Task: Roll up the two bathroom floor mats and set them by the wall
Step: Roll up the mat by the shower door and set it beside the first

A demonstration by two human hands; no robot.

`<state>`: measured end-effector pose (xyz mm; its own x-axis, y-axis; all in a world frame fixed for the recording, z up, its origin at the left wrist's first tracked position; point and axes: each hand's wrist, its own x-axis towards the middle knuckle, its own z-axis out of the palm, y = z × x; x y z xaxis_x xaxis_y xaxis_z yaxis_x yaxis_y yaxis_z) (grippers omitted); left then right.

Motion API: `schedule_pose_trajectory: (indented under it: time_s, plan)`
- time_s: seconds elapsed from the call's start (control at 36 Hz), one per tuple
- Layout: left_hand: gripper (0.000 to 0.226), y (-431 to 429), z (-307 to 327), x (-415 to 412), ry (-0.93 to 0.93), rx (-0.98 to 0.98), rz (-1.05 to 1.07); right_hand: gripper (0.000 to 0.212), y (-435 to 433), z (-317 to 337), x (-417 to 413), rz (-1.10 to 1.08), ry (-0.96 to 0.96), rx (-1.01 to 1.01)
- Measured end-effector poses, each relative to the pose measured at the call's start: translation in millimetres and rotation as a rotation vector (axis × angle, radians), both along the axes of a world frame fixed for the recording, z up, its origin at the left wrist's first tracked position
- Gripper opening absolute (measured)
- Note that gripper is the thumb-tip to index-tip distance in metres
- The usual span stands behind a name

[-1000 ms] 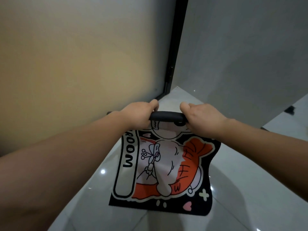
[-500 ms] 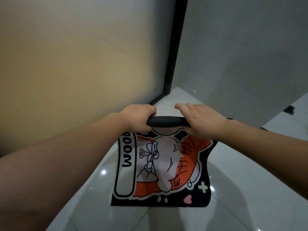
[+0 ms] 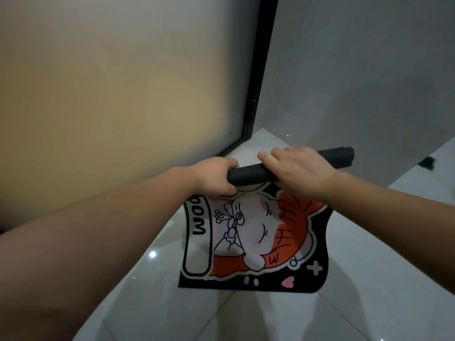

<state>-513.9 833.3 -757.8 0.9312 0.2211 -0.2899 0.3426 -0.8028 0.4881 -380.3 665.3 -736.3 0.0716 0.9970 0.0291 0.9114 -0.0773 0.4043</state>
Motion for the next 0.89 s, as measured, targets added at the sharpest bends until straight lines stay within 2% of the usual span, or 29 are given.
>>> schedule_pose_trajectory:
  time_s: [0.06, 0.11, 0.22, 0.28, 0.36, 0.44, 0.5, 0.53, 0.56, 0.61, 0.67, 0.72, 0.83, 0.89]
  plan:
    - [0.025, -2.9, -3.9, -1.6, -0.068, 0.197, -0.04, 0.037, 3.1, 2.5, -1.7, -0.065, 0.08, -0.056]
    - [0.029, -5.3, -9.3, -2.1, -0.166, 0.4, -0.099, 0.042, 5.5, 4.4, -2.8, -0.176, 0.244, -0.128]
    - [0.031, -6.1, -9.0, -1.9, -0.327, 0.554, -0.139, 0.034, 9.7, 6.0, -1.7, -0.369, 0.649, -0.243]
    - [0.034, -5.5, -8.2, -0.6, -0.318, 0.577, -0.157, 0.026, 10.6, 6.1, -3.4, -0.378, 0.62, -0.232]
    - [0.043, -2.7, -2.2, 3.5, -0.178, 0.496, -0.152, 0.021, 7.8, 2.6, -7.1, -0.268, 0.344, -0.129]
    - [0.057, 0.4, 3.3, 5.0, 0.02, 0.183, -0.085, 0.018, 4.9, -3.2, -9.4, -0.041, 0.093, 0.005]
    - [0.048, -1.8, 0.7, 2.4, 0.046, 0.001, -0.046, 0.021, 5.7, -5.3, -10.4, 0.085, 0.032, 0.118]
    - [0.04, -3.4, -1.5, 1.0, 0.032, -0.026, -0.033, 0.022, 6.8, -5.5, -11.4, 0.115, 0.022, 0.149]
    - [0.033, -4.7, -3.6, -0.1, 0.012, -0.005, -0.025, 0.022, 7.8, -6.7, -12.2, 0.115, 0.023, 0.135]
    - [0.027, -6.5, -6.1, -1.9, -0.046, 0.169, -0.033, 0.026, 9.0, -7.1, -15.5, 0.037, 0.07, 0.048]
    - [0.028, -8.9, -9.6, -3.1, -0.143, 0.387, -0.039, 0.037, 11.0, -0.7, -17.1, -0.104, 0.194, -0.04]
    - [0.029, -12.1, -11.5, -3.1, -0.239, 0.543, -0.041, 0.039, 14.0, 7.2, -14.5, -0.257, 0.369, -0.11]
    - [0.03, -16.1, -10.0, -0.4, -0.312, 0.632, -0.05, 0.028, 18.2, 13.5, -8.4, -0.358, 0.569, -0.205]
    - [0.033, -15.0, -9.8, 0.9, -0.296, 0.616, -0.061, 0.019, 17.4, 12.0, -8.9, -0.349, 0.556, -0.184]
